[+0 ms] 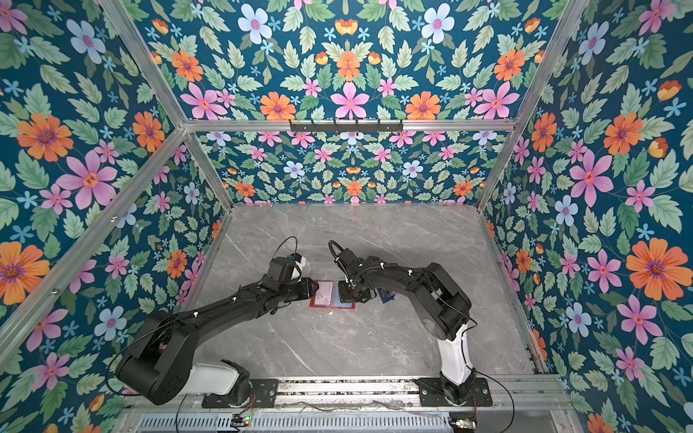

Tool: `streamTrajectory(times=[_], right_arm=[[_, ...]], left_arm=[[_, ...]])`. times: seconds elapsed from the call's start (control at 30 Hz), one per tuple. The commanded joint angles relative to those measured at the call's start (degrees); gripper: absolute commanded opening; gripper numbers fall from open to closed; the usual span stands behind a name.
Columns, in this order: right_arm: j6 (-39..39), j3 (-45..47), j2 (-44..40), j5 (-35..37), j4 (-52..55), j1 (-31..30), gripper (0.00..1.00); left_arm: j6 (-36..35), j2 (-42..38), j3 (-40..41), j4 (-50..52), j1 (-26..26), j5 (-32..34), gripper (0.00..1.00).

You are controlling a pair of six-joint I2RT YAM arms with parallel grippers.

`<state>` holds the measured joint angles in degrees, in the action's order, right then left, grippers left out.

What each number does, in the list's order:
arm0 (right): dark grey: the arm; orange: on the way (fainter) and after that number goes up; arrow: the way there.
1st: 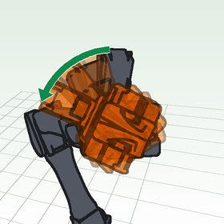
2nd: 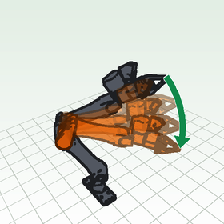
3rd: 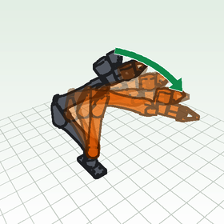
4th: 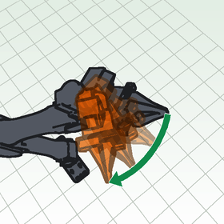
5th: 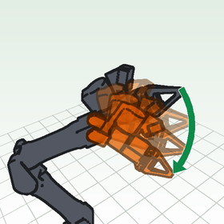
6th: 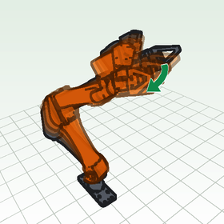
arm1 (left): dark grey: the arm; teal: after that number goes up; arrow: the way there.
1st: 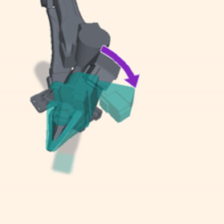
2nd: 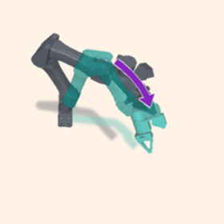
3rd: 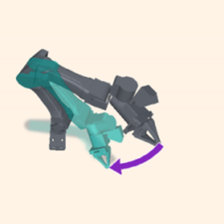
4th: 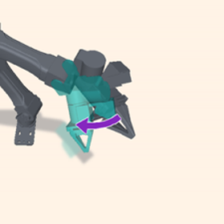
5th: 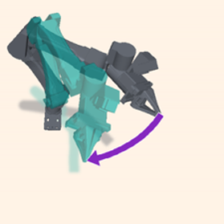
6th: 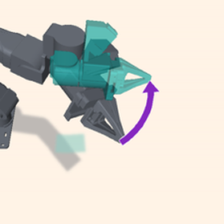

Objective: Insert credit cards into a card holder
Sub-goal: Flip over the card slot on the card holder.

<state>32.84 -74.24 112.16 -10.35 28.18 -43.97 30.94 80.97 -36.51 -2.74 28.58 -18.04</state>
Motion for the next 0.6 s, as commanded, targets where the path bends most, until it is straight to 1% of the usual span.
streamTrajectory(times=[0.0, 0.2, 0.37, 0.57], right_arm=[[0.91, 0.76, 0.17, 1.11, 0.02, 0.10, 0.09], [0.95, 0.82, -0.11, 2.70, 1.03, 0.06, 0.09], [0.96, 0.77, -0.19, 3.05, 1.08, 0.11, 0.09], [0.88, 0.70, -0.08, 2.97, 1.11, 0.11, 0.09]], left_arm=[[0.15, 2.46, -0.77, -4.85, 0.77, -7.06, 0.31], [0.39, 7.98, -3.62, -7.53, 3.87, -10.16, 0.30], [0.61, 11.08, -5.06, -7.09, 4.73, -8.67, 0.24], [0.48, 13.67, -6.11, -7.41, 5.42, -9.01, 0.22]])
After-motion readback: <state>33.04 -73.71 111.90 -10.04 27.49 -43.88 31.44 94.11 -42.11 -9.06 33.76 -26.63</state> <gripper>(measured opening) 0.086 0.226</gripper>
